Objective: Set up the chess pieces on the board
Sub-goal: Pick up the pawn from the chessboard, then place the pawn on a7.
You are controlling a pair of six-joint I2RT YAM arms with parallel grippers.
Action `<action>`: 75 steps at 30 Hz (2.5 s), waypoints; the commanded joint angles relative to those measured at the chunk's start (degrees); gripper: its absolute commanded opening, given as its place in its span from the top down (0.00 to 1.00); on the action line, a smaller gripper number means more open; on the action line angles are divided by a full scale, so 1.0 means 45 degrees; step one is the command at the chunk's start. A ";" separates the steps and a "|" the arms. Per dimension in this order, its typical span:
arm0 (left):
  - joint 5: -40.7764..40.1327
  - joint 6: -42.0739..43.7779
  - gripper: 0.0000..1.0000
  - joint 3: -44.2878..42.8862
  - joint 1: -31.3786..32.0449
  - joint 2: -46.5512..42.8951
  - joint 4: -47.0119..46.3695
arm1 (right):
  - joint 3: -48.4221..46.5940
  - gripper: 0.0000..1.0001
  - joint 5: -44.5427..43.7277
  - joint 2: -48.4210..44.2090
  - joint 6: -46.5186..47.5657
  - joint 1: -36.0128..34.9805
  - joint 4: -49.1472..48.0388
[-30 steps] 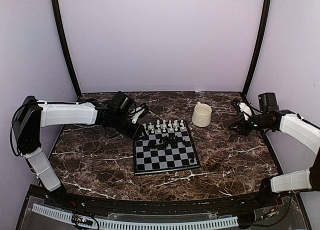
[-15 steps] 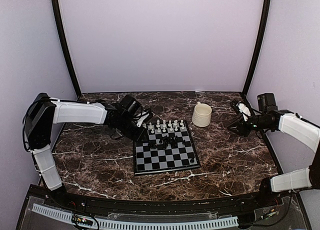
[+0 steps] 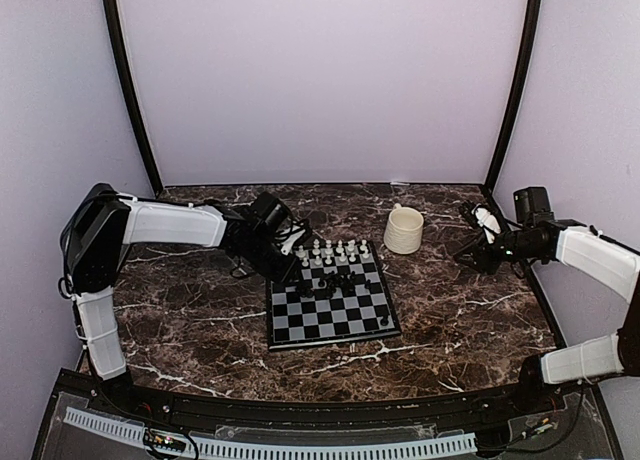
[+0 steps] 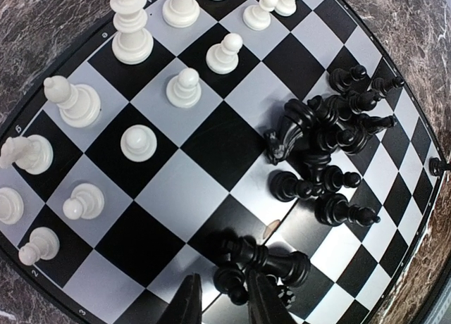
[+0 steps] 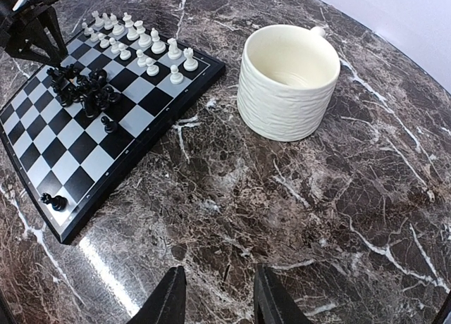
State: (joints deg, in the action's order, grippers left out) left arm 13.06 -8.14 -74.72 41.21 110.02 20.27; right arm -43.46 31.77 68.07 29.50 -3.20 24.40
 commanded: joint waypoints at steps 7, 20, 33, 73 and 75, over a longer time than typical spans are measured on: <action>-0.0114 -0.0001 0.75 -0.0251 0.0094 -0.0011 0.0640 | 0.0068 0.66 0.0137 0.0185 0.0067 0.0086 -0.0303; -0.0676 0.0096 0.95 0.0160 0.0101 -0.1181 0.1296 | 0.0103 0.65 0.0072 0.0224 0.0066 0.0086 -0.0330; -0.0510 -0.0314 0.95 0.3079 0.0646 -0.5378 0.2038 | 0.0068 0.65 0.0149 0.0393 0.0067 0.0086 -0.0373; -0.1791 -0.0653 0.93 0.3557 0.2276 -0.3097 0.0612 | 0.0198 0.65 -0.0063 0.0462 0.0146 0.0087 -0.0428; -0.1872 -0.0657 0.91 0.3542 0.2264 -0.3061 0.0602 | 0.0196 0.65 -0.0066 0.0476 0.0137 0.0079 -0.0424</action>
State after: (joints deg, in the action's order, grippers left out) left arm 5.85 -11.62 -57.47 51.29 95.68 23.07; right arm -43.09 31.66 69.97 29.74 -3.20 23.90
